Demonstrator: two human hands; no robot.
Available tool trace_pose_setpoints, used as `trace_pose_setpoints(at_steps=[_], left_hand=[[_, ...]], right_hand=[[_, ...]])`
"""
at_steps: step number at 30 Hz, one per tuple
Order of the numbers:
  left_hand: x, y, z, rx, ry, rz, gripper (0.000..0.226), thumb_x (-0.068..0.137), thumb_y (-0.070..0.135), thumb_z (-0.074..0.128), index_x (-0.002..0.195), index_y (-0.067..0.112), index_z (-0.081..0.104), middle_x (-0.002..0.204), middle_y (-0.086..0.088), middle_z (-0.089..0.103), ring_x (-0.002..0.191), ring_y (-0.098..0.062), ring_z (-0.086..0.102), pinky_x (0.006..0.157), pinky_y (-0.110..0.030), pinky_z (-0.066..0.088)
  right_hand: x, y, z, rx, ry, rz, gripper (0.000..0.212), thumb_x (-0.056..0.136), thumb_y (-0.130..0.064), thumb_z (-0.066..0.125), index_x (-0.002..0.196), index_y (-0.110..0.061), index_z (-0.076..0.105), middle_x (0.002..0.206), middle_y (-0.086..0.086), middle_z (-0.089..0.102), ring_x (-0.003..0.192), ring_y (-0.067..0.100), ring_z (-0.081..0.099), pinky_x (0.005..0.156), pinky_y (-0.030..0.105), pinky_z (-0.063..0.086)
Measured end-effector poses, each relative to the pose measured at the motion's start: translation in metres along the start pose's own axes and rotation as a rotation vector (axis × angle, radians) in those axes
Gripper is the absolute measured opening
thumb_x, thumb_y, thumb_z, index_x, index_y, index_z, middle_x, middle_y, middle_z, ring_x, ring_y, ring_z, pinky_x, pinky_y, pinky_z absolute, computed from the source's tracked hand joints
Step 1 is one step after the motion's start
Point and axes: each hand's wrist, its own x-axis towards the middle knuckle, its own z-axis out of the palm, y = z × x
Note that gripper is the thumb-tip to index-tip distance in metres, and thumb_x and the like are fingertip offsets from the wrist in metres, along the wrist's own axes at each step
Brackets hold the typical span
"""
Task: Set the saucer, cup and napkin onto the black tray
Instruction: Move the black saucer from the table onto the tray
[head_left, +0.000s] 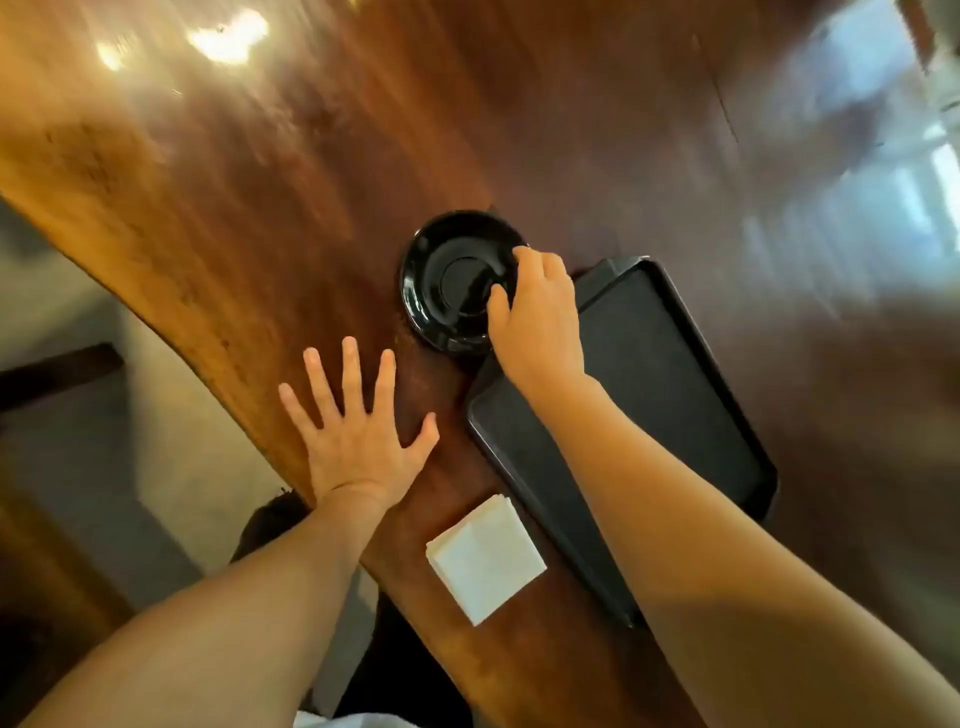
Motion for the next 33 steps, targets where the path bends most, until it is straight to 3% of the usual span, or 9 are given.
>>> trace_pose_setpoints(at_steps=[2, 5, 11, 15, 16, 18, 20, 25, 33], left_hand=[[0.002, 0.0, -0.002, -0.015, 0.025, -0.006, 0.093, 0.086, 0.075, 0.041, 0.162, 0.024, 0.028, 0.171, -0.018, 0.021, 0.158, -0.049, 0.007, 0.122, -0.068, -0.004], [0.001, -0.001, 0.006, 0.009, 0.094, 0.018, 0.092, 0.084, 0.073, 0.047, 0.161, 0.022, 0.037, 0.17, -0.019, 0.025, 0.156, -0.05, 0.013, 0.122, -0.068, 0.0], [0.004, -0.003, 0.018, 0.044, 0.158, -0.01, 0.087, 0.086, 0.075, 0.033, 0.159, 0.027, 0.03, 0.17, -0.015, 0.021, 0.158, -0.04, -0.004, 0.123, -0.064, -0.005], [0.005, -0.004, 0.021, 0.059, 0.181, -0.008, 0.084, 0.088, 0.073, 0.033, 0.159, 0.028, 0.033, 0.17, -0.015, 0.023, 0.159, -0.044, 0.008, 0.124, -0.063, -0.005], [0.005, -0.004, 0.022, 0.057, 0.197, -0.008, 0.084, 0.089, 0.073, 0.034, 0.159, 0.028, 0.034, 0.17, -0.015, 0.023, 0.158, -0.045, 0.011, 0.124, -0.063, -0.004], [0.006, -0.003, 0.021, 0.064, 0.208, -0.014, 0.083, 0.089, 0.073, 0.034, 0.159, 0.028, 0.035, 0.17, -0.015, 0.024, 0.158, -0.045, 0.013, 0.124, -0.062, -0.005], [0.005, -0.003, 0.021, 0.068, 0.212, -0.016, 0.082, 0.09, 0.072, 0.034, 0.159, 0.028, 0.036, 0.17, -0.015, 0.025, 0.158, -0.045, 0.013, 0.124, -0.061, -0.006], [0.004, -0.003, 0.02, 0.059, 0.224, -0.018, 0.081, 0.091, 0.071, 0.035, 0.159, 0.027, 0.038, 0.171, -0.014, 0.024, 0.158, -0.045, 0.013, 0.124, -0.062, -0.003], [0.003, 0.0, 0.018, 0.051, 0.189, -0.046, 0.083, 0.095, 0.077, 0.013, 0.16, 0.031, 0.037, 0.173, -0.01, 0.022, 0.159, -0.041, 0.012, 0.126, -0.063, 0.002]], right_hand=[[0.018, 0.006, -0.003, -0.034, -0.01, 0.011, 0.048, 0.101, -0.013, 0.054, 0.146, -0.002, 0.04, 0.144, 0.019, 0.045, 0.125, 0.036, 0.044, 0.104, 0.042, 0.041], [0.04, 0.016, -0.005, -0.075, -0.066, 0.06, 0.049, 0.101, -0.01, 0.051, 0.147, -0.005, 0.037, 0.145, 0.018, 0.043, 0.125, 0.035, 0.043, 0.098, 0.04, 0.042], [0.067, 0.029, -0.004, -0.029, -0.157, 0.086, 0.023, 0.098, -0.005, 0.056, 0.121, 0.0, 0.059, 0.114, 0.016, 0.063, 0.101, 0.032, 0.06, 0.078, 0.034, 0.047], [0.073, 0.032, -0.006, 0.068, -0.205, 0.146, 0.013, 0.094, -0.005, 0.06, 0.106, -0.005, 0.064, 0.096, 0.007, 0.062, 0.075, 0.017, 0.055, 0.059, 0.02, 0.042], [0.073, 0.033, -0.007, 0.1, -0.202, 0.153, 0.01, 0.093, -0.005, 0.061, 0.102, -0.006, 0.065, 0.093, 0.006, 0.063, 0.072, 0.015, 0.056, 0.061, 0.02, 0.046], [0.068, 0.032, -0.008, 0.188, -0.19, 0.167, 0.008, 0.091, -0.004, 0.063, 0.098, -0.004, 0.066, 0.087, 0.007, 0.066, 0.077, 0.022, 0.064, 0.074, 0.033, 0.058], [0.06, 0.031, -0.011, 0.316, -0.192, 0.212, 0.004, 0.089, -0.003, 0.064, 0.092, -0.005, 0.063, 0.083, 0.006, 0.065, 0.085, 0.03, 0.07, 0.077, 0.043, 0.062], [0.038, 0.035, -0.019, 0.641, -0.24, 0.402, 0.013, 0.09, 0.002, 0.065, 0.099, -0.004, 0.058, 0.101, 0.013, 0.068, 0.086, 0.027, 0.072, 0.062, 0.038, 0.066], [-0.019, 0.062, -0.03, 1.293, -0.266, 0.699, 0.013, 0.096, 0.008, 0.056, 0.108, 0.001, 0.056, 0.113, 0.023, 0.069, 0.088, 0.032, 0.077, 0.072, 0.042, 0.065]])
